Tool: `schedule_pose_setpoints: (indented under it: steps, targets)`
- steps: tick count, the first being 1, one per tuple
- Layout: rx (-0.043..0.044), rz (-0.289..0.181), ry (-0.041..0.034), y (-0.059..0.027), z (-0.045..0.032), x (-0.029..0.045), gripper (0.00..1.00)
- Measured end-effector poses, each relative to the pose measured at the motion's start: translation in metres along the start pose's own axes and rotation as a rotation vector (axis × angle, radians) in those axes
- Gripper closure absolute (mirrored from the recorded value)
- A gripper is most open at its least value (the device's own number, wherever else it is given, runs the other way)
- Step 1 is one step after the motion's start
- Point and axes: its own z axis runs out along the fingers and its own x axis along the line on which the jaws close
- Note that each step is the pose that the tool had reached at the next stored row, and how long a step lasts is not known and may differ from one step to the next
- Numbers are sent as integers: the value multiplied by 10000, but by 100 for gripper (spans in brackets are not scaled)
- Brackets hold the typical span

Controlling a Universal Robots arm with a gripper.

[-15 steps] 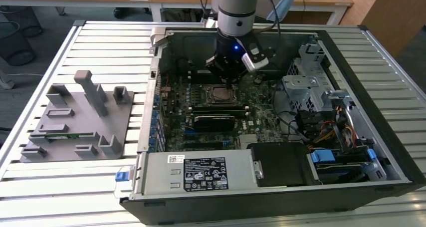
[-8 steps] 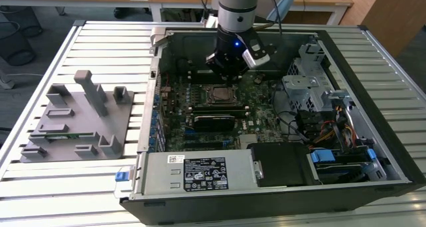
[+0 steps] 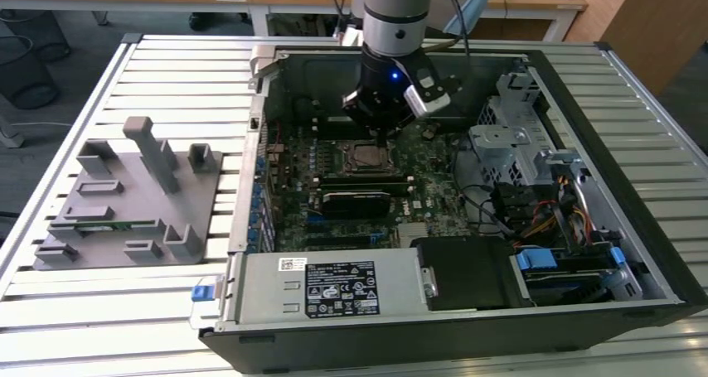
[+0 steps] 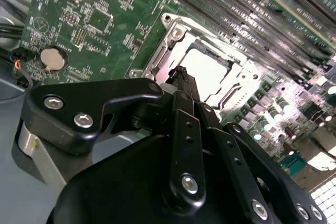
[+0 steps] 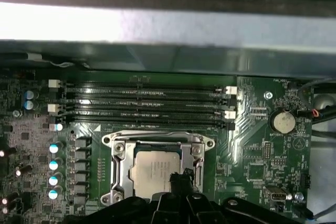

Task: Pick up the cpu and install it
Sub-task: 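Install the second cpu locking lever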

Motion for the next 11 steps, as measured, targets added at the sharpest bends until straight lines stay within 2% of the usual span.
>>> schedule_pose_setpoints:
  steps: [11]
  targets:
    - [0, 1, 0, -64, 10, 1, 89]
